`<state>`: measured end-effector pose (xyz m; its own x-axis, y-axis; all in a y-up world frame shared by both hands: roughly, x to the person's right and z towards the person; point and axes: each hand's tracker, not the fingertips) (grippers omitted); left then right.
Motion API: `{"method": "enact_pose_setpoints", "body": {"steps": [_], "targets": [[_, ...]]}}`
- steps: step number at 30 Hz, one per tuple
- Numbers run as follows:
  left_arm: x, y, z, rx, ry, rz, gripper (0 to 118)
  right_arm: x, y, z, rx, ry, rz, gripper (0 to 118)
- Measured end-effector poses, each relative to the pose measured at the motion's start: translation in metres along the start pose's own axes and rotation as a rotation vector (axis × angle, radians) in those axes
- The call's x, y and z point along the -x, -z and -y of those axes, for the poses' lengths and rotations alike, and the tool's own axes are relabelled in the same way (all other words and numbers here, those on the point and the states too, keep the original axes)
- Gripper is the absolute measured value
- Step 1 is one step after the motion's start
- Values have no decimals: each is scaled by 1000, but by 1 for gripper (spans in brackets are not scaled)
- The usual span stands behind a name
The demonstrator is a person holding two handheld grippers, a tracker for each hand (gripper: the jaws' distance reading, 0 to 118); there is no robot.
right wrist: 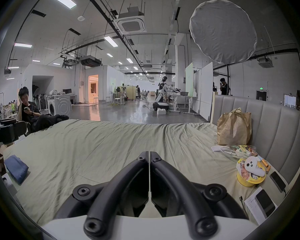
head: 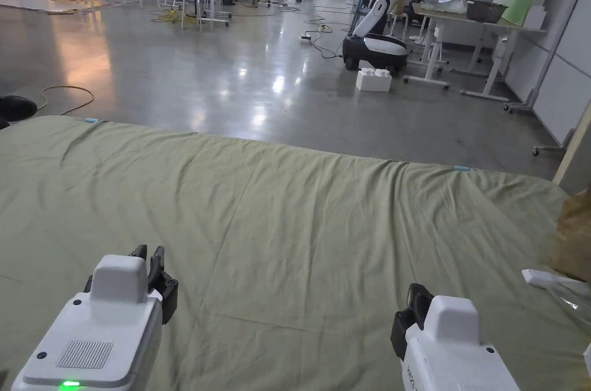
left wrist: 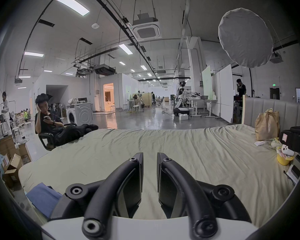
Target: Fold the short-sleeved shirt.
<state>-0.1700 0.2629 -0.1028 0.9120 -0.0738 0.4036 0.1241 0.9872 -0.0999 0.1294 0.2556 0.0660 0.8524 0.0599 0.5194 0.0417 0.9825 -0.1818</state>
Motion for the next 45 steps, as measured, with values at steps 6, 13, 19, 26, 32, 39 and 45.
{"method": "enact_pose_setpoints", "body": {"steps": [6, 13, 19, 26, 32, 39, 45], "targets": [[3, -1, 1, 0, -5, -4, 16, -1, -1, 2, 4, 10, 11, 2], [5, -2, 2, -3, 5, 11, 16, 2, -2, 3, -7, -5, 22, 4], [6, -3, 4, -3, 8, 17, 50, 5, -3, 7, -2, -11, 18, 63], [6, -6, 3, -38, 5, -12, 77, 4, -1, 7, 17, 28, 35, 97], [10, -3, -2, -22, -29, 6, 79, 3, 3, 2, 38, 68, 41, 104], [15, -1, 0, 3, -37, 32, 79, -6, 10, 1, 74, 176, 92, 106], [17, -3, 2, -16, -27, 4, 79, -11, 10, -4, 57, 170, 82, 106]]}}
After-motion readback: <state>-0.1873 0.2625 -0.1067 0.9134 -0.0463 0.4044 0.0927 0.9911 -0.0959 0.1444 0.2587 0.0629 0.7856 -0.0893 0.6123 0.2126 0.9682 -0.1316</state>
